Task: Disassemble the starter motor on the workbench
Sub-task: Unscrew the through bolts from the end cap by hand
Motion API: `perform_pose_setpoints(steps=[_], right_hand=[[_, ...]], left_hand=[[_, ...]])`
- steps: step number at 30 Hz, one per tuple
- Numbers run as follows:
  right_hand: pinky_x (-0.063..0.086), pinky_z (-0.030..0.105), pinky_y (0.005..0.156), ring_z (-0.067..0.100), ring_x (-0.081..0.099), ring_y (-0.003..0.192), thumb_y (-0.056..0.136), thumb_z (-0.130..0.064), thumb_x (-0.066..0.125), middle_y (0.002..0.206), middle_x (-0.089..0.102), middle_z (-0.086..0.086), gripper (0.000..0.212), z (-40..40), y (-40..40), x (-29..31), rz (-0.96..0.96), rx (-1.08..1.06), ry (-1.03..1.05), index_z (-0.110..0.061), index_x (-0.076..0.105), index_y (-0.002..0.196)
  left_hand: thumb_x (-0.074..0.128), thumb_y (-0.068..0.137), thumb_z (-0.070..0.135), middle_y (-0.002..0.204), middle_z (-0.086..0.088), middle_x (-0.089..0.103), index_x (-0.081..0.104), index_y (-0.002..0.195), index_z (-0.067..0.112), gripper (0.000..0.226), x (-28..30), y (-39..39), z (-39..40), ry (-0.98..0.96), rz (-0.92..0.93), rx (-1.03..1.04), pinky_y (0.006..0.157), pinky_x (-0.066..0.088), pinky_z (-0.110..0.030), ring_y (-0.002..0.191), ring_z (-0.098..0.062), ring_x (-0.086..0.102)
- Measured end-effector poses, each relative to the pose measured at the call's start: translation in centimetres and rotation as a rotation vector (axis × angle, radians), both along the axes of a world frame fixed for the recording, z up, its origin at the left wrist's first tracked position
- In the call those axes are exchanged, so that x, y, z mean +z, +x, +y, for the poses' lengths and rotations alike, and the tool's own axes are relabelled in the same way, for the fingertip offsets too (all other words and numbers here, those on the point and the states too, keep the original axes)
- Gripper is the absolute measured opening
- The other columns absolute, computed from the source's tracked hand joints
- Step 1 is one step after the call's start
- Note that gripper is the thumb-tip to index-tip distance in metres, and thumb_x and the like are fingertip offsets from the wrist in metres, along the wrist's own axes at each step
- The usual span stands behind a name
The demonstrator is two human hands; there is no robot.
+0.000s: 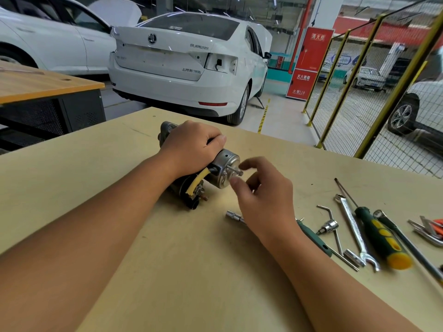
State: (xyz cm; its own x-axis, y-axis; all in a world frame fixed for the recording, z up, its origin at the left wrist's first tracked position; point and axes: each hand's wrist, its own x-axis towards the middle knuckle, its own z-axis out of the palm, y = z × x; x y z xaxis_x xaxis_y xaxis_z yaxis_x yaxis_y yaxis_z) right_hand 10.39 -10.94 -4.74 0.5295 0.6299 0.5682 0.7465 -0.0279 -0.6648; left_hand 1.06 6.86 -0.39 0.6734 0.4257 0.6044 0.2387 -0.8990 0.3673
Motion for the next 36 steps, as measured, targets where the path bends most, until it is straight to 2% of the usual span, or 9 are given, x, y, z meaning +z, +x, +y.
perform_pose_setpoints(steps=[3,7,11,16,20,23,28,33,36], right_hand=[[0.037,0.013,0.05,0.003,0.059,0.06,0.083,-0.04,0.077,0.067,0.062,-0.021,0.031,-0.18,-0.46,0.01,-0.014,0.008,-0.008,-0.042,0.056,0.105],[0.034,0.025,0.051,0.005,0.053,0.056,0.093,-0.047,0.065,0.063,0.058,-0.022,0.022,0.05,-0.11,-0.12,0.006,-0.009,0.007,-0.036,0.057,0.076],[0.038,0.013,0.05,0.003,0.059,0.062,0.082,-0.032,0.076,0.067,0.062,-0.02,0.032,-0.11,-0.1,-0.13,-0.007,0.002,0.003,-0.042,0.054,0.103],[0.037,0.027,0.052,0.005,0.054,0.057,0.094,-0.044,0.065,0.066,0.06,-0.02,0.01,0.01,-0.14,-0.09,-0.019,-0.002,0.006,-0.036,0.061,0.091],[0.04,0.018,0.051,0.002,0.06,0.065,0.083,-0.041,0.075,0.072,0.063,-0.023,0.041,-0.24,-0.34,0.02,-0.036,0.0,-0.023,-0.045,0.05,0.115],[0.037,0.025,0.049,0.004,0.055,0.056,0.091,-0.058,0.06,0.062,0.059,-0.022,0.022,-0.04,-0.33,-0.11,-0.028,-0.004,-0.028,-0.036,0.058,0.089],[0.044,0.027,0.051,0.006,0.059,0.061,0.084,-0.027,0.073,0.069,0.062,-0.018,0.04,-0.06,-0.07,-0.23,-0.042,0.007,-0.05,-0.044,0.049,0.112],[0.035,0.029,0.053,0.007,0.052,0.057,0.092,-0.053,0.061,0.056,0.054,-0.014,0.025,-0.05,-0.37,0.03,-0.026,-0.021,-0.025,-0.033,0.056,0.078],[0.042,0.027,0.054,0.005,0.058,0.064,0.086,-0.034,0.075,0.07,0.061,-0.02,0.029,0.0,0.15,-0.16,-0.023,-0.026,-0.056,-0.041,0.054,0.106]], left_hand=[[0.045,0.097,0.043,0.06,0.006,0.057,0.055,0.063,0.026,0.039,-0.01,-0.02,-0.01,0.003,-0.003,0.002,0.06,0.033,-0.03,0.063,-0.014,0.054],[0.046,0.098,0.043,0.062,0.006,0.059,0.059,0.066,0.024,0.039,0.02,0.01,0.01,0.0,0.001,0.004,0.06,0.036,-0.031,0.065,-0.015,0.056],[0.046,0.099,0.041,0.059,0.007,0.056,0.053,0.062,0.028,0.04,0.02,0.0,-0.08,0.008,0.0,0.01,0.059,0.031,-0.028,0.062,-0.012,0.053],[0.046,0.099,0.041,0.061,0.004,0.057,0.057,0.065,0.023,0.04,0.08,-0.06,-0.2,-0.004,0.009,0.005,0.06,0.036,-0.031,0.065,-0.018,0.055],[0.049,0.102,0.037,0.062,0.006,0.057,0.057,0.066,0.025,0.039,0.05,-0.07,-0.23,0.009,0.015,0.014,0.06,0.031,-0.029,0.064,-0.014,0.055],[0.051,0.103,0.035,0.06,0.006,0.056,0.054,0.063,0.026,0.041,0.13,-0.08,-0.18,0.006,0.016,0.016,0.059,0.029,-0.028,0.063,-0.013,0.053],[0.049,0.102,0.037,0.058,0.008,0.052,0.048,0.059,0.029,0.044,0.15,-0.09,-0.3,0.004,0.014,0.017,0.059,0.027,-0.028,0.061,-0.011,0.05],[0.046,0.099,0.043,0.062,0.004,0.058,0.06,0.067,0.021,0.041,0.34,-0.21,-0.42,-0.003,0.014,0.013,0.062,0.041,-0.034,0.067,-0.019,0.056],[0.05,0.102,0.038,0.063,0.004,0.059,0.062,0.069,0.022,0.039,0.19,-0.2,-0.27,-0.004,0.004,0.002,0.063,0.043,-0.033,0.067,-0.018,0.057]])
